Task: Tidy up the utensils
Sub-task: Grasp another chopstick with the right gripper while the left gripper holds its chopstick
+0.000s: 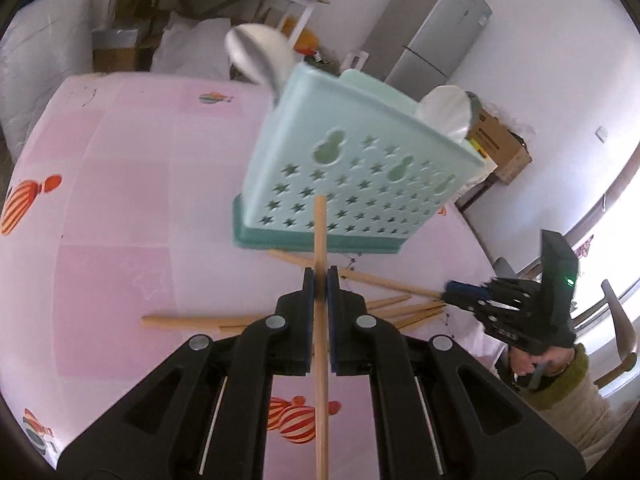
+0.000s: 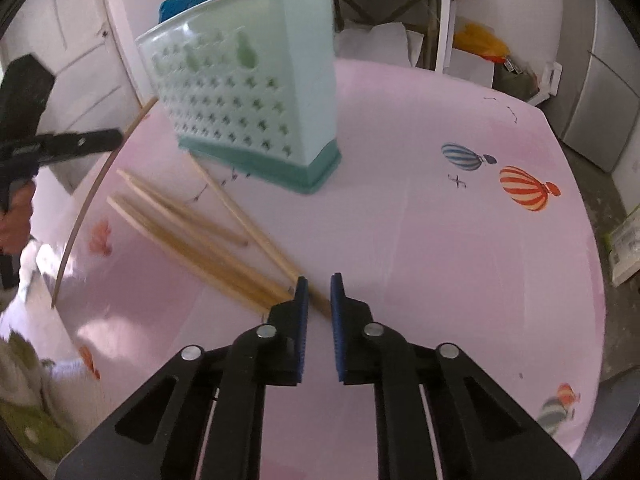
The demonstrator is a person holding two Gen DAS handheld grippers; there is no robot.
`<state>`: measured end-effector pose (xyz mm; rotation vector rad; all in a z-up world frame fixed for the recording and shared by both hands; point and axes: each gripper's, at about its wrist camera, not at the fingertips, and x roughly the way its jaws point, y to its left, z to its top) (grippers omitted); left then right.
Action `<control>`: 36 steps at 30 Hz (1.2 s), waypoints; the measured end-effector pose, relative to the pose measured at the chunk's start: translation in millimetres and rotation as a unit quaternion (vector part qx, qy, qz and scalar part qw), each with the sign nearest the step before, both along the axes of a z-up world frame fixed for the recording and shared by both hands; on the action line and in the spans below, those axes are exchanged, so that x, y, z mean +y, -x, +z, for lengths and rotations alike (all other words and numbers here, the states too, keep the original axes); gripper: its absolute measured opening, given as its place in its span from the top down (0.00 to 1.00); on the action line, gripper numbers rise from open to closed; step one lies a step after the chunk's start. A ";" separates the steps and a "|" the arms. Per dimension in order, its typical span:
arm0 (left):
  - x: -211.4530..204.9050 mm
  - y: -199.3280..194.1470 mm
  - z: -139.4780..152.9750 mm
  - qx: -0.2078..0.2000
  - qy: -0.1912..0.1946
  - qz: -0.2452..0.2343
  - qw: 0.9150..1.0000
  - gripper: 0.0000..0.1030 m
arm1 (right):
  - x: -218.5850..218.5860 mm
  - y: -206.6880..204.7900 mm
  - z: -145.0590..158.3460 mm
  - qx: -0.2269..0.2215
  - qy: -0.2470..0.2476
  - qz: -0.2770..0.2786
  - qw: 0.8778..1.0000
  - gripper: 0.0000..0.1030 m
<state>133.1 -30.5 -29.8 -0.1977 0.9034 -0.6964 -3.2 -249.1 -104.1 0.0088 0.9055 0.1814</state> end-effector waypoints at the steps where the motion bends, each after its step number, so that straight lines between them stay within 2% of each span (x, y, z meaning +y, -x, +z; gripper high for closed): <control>1: 1.7 -0.8 -2.5 0.003 -0.001 0.001 1.000 0.96 | 2.5 5.8 1.1 0.002 0.006 0.001 1.000 0.94; 7: 8.7 -1.2 -14.6 0.016 -0.003 0.010 1.000 0.96 | 8.4 32.3 2.9 0.016 0.049 0.003 0.999 0.97; 10: 9.2 0.3 -15.8 0.017 -0.003 0.013 1.000 0.96 | -0.1 39.4 1.4 0.028 0.074 -0.016 0.997 0.97; 13: 11.4 -1.0 -17.1 0.018 -0.005 0.018 1.000 0.96 | -15.5 39.6 7.2 0.033 0.051 -0.041 0.997 0.96; 17: 12.5 -4.7 -19.7 0.023 -0.008 0.031 0.999 0.96 | -15.2 32.2 25.2 -0.001 0.006 -0.048 0.999 0.95; 22: 12.2 -6.7 -20.8 0.026 -0.006 0.039 0.999 0.96 | 25.9 -11.0 36.2 -0.030 -0.045 0.009 0.998 0.94; 28: 9.9 -6.3 -20.4 0.023 -0.007 0.042 0.999 0.96 | 88.7 -67.8 23.3 -0.014 0.005 0.099 0.995 0.88; 36: 12.1 -6.9 -19.6 0.022 -0.001 0.046 0.999 0.96 | 121.9 -106.8 19.2 0.014 0.040 0.159 0.986 0.88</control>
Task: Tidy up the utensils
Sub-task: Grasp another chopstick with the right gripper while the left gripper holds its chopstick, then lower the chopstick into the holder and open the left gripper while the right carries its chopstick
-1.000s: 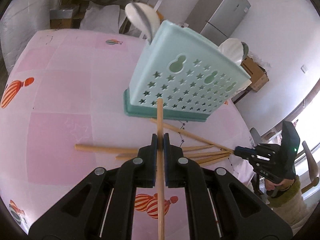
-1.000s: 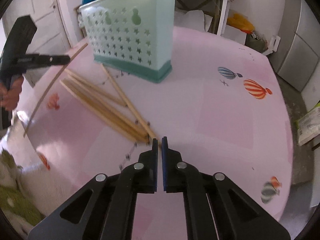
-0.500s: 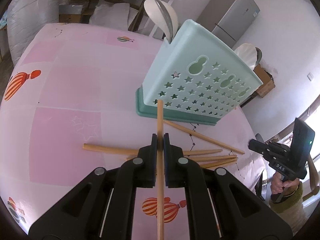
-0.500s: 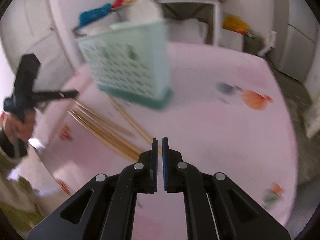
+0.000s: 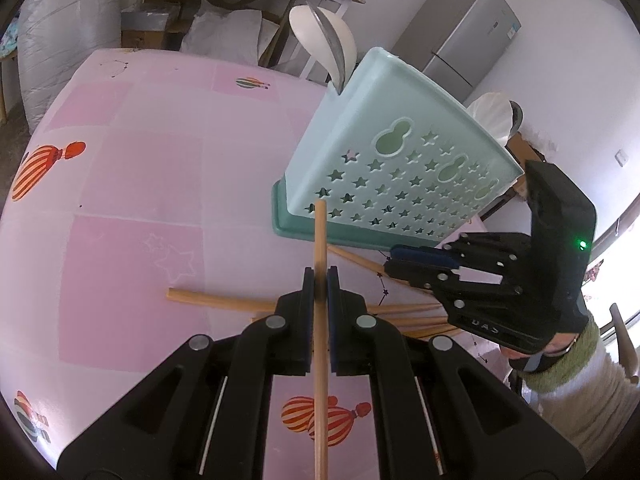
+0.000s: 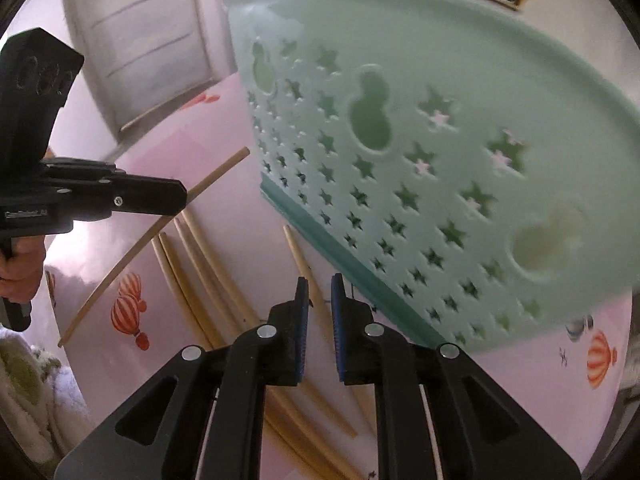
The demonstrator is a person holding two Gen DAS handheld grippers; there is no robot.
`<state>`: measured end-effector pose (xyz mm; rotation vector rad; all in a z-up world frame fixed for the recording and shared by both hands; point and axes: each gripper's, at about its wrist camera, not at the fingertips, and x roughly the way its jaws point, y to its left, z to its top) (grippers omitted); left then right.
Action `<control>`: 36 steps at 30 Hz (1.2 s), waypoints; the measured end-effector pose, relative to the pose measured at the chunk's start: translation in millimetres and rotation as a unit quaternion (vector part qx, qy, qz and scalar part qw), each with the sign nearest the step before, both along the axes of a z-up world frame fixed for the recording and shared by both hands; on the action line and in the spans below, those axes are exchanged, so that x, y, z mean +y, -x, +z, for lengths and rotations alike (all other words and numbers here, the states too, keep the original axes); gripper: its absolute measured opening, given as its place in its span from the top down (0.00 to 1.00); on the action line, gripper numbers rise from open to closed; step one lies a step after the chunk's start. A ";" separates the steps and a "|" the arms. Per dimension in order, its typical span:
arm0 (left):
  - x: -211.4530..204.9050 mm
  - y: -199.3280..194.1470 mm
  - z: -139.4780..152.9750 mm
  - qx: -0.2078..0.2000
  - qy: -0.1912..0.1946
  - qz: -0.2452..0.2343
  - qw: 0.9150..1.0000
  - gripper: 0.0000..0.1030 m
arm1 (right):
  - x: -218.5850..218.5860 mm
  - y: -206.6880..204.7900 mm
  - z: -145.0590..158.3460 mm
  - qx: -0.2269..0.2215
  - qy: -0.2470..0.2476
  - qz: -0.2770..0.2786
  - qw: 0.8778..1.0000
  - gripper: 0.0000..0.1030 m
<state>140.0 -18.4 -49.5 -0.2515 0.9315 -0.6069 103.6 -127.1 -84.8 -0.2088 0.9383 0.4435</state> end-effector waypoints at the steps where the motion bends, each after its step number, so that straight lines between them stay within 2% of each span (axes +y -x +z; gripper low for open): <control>1: 0.8 -0.3 -0.3 0.000 0.001 0.001 1.000 0.96 | 1.9 -3.5 -0.8 0.005 0.003 0.006 1.000 0.88; 3: 3.5 -0.7 -1.2 0.002 0.003 0.003 1.000 0.96 | 4.6 -9.0 -1.3 0.013 0.006 0.016 1.000 0.88; 7: 9.8 -0.9 -4.0 0.003 0.005 0.004 1.000 0.96 | 4.7 -12.3 -2.0 0.023 0.024 0.034 0.999 0.80; 11: 10.6 -1.8 -3.9 0.004 0.005 0.005 1.000 0.96 | 10.9 -14.8 -6.8 0.025 0.049 0.048 0.997 0.79; 14: 10.7 -1.9 -3.9 0.004 0.005 0.005 1.000 0.96 | 14.9 -18.4 -8.2 0.021 0.048 0.049 0.997 0.79; 15: 10.9 -1.7 -3.6 0.003 0.005 0.005 1.000 0.96 | 15.9 -19.4 -8.3 0.021 0.047 0.050 0.997 0.81; 17: 11.7 -1.3 -3.3 0.002 0.006 0.006 1.000 0.96 | 17.8 -20.3 -8.8 0.026 0.038 0.061 0.997 0.91; 18: 11.0 -1.0 -2.8 0.001 0.006 0.006 1.000 0.96 | 20.2 -20.6 -9.3 0.024 0.041 0.064 0.997 0.92; 22: 11.8 1.5 0.1 -0.004 0.007 0.008 1.000 0.96 | 30.5 -14.7 -7.6 -0.002 0.070 0.085 0.994 0.93; 28: 13.9 7.5 8.9 -0.017 0.006 0.011 1.000 0.96 | 36.0 3.0 21.8 -0.060 0.087 0.097 0.990 0.94; 32: 16.1 11.8 16.6 -0.028 0.008 0.009 1.000 0.96 | 21.0 21.3 57.3 -0.118 0.082 0.072 0.987 0.94; 36: 17.0 16.3 24.1 -0.039 0.011 0.005 0.999 0.96 | -14.2 47.5 97.1 -0.178 0.048 0.011 0.983 0.94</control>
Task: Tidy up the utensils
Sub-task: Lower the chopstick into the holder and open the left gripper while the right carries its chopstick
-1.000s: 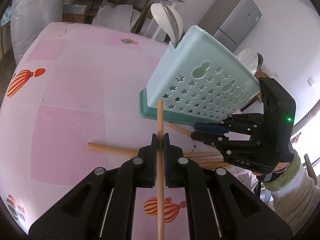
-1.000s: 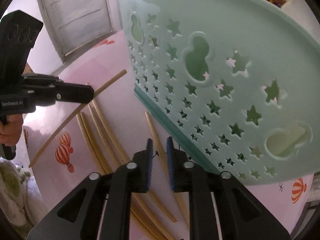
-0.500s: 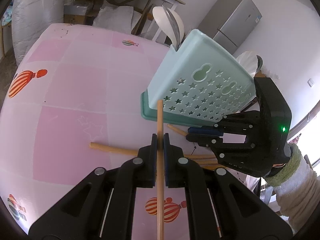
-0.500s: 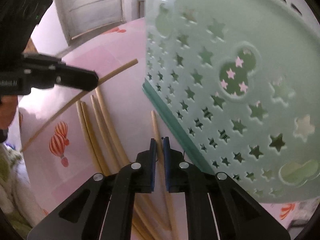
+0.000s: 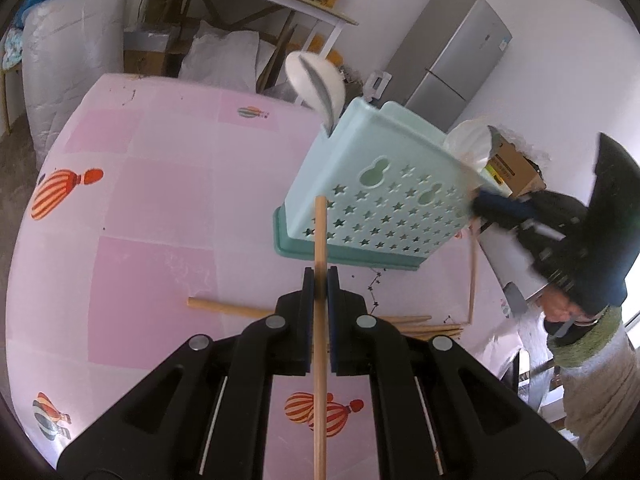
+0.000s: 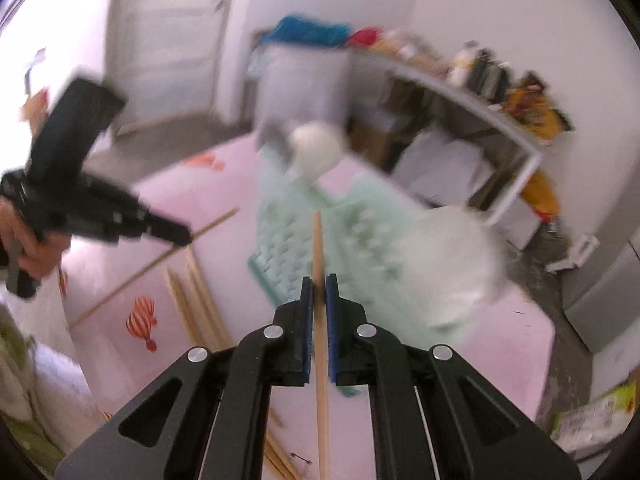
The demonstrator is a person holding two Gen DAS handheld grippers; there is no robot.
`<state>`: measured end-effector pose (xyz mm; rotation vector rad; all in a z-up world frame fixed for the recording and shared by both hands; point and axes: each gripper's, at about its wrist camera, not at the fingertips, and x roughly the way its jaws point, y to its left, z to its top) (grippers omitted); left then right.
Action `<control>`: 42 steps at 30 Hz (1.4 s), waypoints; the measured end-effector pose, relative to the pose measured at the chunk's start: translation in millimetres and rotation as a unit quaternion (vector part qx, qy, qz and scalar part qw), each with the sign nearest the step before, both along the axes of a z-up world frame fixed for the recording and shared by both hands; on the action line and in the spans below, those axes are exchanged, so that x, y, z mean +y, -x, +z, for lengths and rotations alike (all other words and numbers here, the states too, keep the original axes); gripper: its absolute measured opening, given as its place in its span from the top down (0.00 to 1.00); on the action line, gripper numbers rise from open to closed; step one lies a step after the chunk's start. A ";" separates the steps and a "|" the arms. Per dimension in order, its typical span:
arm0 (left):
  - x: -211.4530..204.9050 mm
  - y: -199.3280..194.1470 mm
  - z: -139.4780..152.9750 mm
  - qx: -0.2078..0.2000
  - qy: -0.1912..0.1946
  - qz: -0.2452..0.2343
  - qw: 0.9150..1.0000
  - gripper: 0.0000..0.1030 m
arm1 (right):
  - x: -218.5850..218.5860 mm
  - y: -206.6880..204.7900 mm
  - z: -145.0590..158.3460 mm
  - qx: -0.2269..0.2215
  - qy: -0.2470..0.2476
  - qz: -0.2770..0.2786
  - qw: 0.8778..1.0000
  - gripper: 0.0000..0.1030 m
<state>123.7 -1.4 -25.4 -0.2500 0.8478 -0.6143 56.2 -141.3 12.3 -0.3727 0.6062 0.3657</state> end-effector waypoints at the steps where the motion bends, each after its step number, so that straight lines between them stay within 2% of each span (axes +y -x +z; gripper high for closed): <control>1: 0.0 1.0 2.3 -0.003 0.001 -0.001 1.000 0.96 | -4.7 6.0 4.7 -0.012 -0.010 -0.014 1.000 0.94; 3: 0.9 2.4 6.6 -0.010 0.004 -0.004 1.000 0.96 | -27.5 23.8 18.6 -0.038 -0.039 -0.046 0.997 0.94; 6: 0.4 4.6 14.5 -0.019 0.007 -0.009 1.000 0.96 | -60.9 47.2 30.9 -0.074 -0.105 -0.103 0.986 0.94; 10: -4.5 10.0 27.8 -0.036 0.008 -0.021 0.999 0.96 | -96.6 81.6 31.4 -0.114 -0.180 -0.183 0.960 0.94; 15: -13.3 16.7 50.7 -0.064 0.012 -0.036 0.997 0.96 | -112.3 102.4 18.7 -0.133 -0.235 -0.231 0.935 0.94; 19: -17.1 20.1 70.6 -0.085 0.031 -0.043 0.995 0.96 | -119.6 114.8 15.4 -0.144 -0.253 -0.255 0.922 0.94; 24: -22.5 22.5 103.0 -0.126 0.050 -0.052 0.989 0.96 | -121.9 119.2 11.0 -0.147 -0.269 -0.261 0.916 0.94; 28: -25.9 19.2 135.6 -0.157 0.076 -0.059 0.983 0.96 | -122.0 114.3 8.8 -0.143 -0.272 -0.259 0.916 0.94; 31: -28.1 16.7 161.2 -0.185 0.093 -0.065 0.976 0.96 | -123.8 116.2 8.7 -0.146 -0.273 -0.256 0.916 0.94; 36: -31.0 11.7 204.6 -0.259 0.109 -0.057 0.958 0.96 | -127.3 118.0 13.8 -0.155 -0.282 -0.253 0.912 0.94; 42: -45.1 -3.0 224.8 -0.301 0.108 -0.038 0.947 0.96 | -126.0 120.6 23.4 -0.166 -0.287 -0.242 0.912 0.94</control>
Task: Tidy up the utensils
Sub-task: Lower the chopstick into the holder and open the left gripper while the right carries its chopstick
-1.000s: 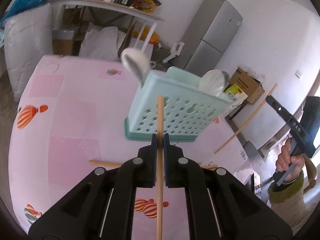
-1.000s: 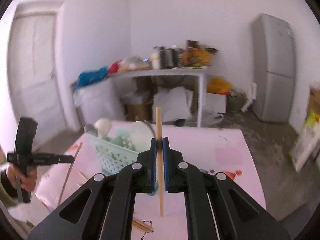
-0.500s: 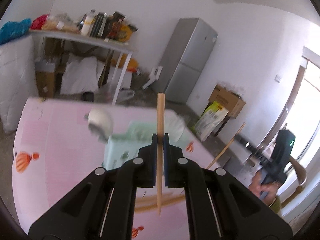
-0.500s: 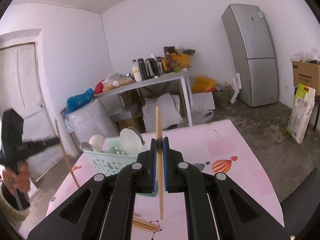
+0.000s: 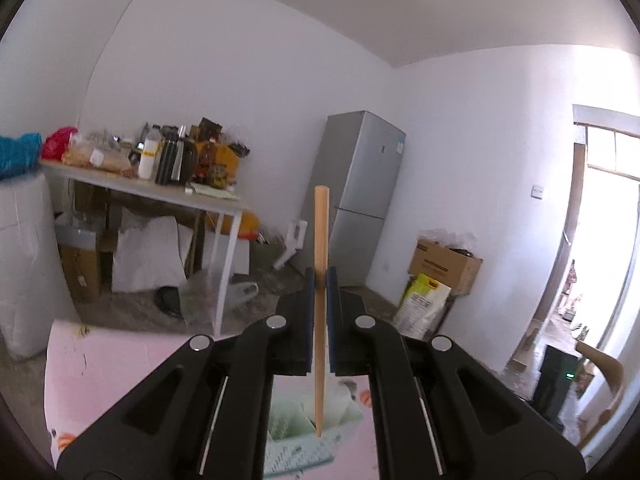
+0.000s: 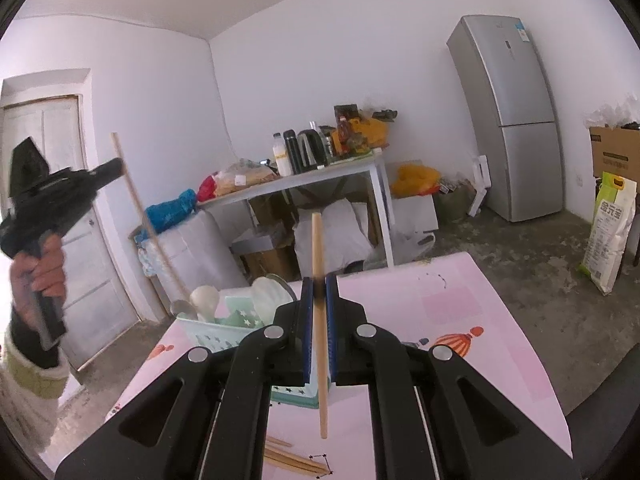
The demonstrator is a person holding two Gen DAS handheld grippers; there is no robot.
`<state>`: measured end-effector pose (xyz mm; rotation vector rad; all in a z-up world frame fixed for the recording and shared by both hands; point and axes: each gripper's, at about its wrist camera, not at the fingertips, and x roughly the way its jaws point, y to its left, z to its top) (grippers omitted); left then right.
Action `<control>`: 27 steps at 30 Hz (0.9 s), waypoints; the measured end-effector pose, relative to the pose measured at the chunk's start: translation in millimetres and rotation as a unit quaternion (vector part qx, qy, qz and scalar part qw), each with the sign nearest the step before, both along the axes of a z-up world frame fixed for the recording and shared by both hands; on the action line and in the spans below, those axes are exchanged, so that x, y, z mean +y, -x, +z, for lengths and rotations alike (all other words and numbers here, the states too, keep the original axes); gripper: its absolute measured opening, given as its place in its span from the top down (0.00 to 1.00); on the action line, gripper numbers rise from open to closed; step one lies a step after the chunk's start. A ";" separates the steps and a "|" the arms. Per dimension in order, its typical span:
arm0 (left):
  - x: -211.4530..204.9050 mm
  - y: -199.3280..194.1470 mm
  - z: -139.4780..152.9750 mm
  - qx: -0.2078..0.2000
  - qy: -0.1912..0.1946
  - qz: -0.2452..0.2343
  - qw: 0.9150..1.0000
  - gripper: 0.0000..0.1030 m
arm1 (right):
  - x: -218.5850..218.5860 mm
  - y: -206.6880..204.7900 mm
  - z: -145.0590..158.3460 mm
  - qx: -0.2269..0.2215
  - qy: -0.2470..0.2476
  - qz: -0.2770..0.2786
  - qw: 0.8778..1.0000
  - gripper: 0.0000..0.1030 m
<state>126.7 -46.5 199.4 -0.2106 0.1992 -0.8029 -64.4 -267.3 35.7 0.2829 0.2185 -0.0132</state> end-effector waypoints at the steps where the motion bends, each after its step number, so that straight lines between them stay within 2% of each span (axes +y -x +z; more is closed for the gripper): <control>1: -4.4 -2.5 -0.6 -0.005 -0.004 0.005 1.000 0.96 | 0.3 0.9 1.1 -0.003 0.000 0.000 1.000 0.94; 6: -33.9 -20.1 -19.5 -0.006 -0.032 0.027 0.999 0.96 | -0.4 4.2 2.8 -0.013 -0.008 0.004 1.000 0.94; 9: -45.1 -30.4 -41.1 0.006 -0.048 0.035 0.998 0.96 | -2.7 5.2 2.5 -0.016 -0.011 0.006 1.000 0.94; 14: -52.5 -43.9 -78.3 0.041 -0.076 0.048 0.995 0.96 | -4.5 8.1 4.7 -0.021 -0.012 0.008 1.000 0.94; 18: -42.3 -44.3 -96.1 0.073 -0.076 0.048 0.993 0.95 | -4.5 9.1 9.1 -0.025 -0.012 0.009 1.000 0.94; 22: -33.6 -37.9 -102.2 0.082 -0.079 0.051 0.992 0.77 | -3.2 9.6 14.2 -0.029 -0.011 0.010 0.999 0.94; 27: -18.7 -24.4 -104.9 0.083 -0.073 0.059 0.992 0.62 | -1.3 9.4 26.7 -0.043 -0.017 0.017 0.999 0.94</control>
